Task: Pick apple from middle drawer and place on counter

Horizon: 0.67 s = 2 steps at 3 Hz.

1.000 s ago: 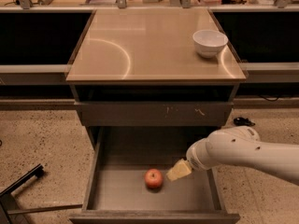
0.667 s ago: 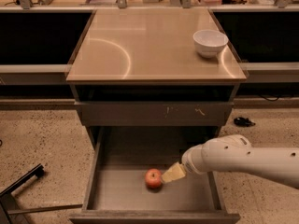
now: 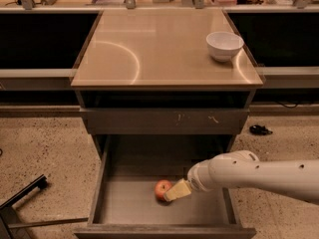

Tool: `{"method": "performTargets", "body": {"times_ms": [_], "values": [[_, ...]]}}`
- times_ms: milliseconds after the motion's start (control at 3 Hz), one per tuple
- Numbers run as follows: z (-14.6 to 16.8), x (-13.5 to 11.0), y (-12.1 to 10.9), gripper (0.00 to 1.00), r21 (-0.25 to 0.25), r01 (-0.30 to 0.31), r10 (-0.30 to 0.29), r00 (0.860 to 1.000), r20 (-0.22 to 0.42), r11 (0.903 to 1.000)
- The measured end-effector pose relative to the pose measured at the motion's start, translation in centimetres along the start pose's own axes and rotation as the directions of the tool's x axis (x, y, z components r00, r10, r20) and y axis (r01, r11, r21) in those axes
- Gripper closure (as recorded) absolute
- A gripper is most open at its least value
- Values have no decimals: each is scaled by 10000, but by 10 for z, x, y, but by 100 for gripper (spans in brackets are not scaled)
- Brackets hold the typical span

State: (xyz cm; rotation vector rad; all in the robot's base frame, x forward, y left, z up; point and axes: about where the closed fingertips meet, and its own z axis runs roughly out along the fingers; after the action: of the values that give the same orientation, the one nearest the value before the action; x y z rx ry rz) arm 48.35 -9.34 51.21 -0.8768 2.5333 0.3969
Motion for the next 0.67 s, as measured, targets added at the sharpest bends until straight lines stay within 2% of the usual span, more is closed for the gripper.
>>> {"method": "performTargets", "body": {"times_ms": [333,667], "values": [[22,4,3,0,-170,-65,67,9999,106,9998],[40,10,2,0,152,-150,147,9997,203,9998]]}}
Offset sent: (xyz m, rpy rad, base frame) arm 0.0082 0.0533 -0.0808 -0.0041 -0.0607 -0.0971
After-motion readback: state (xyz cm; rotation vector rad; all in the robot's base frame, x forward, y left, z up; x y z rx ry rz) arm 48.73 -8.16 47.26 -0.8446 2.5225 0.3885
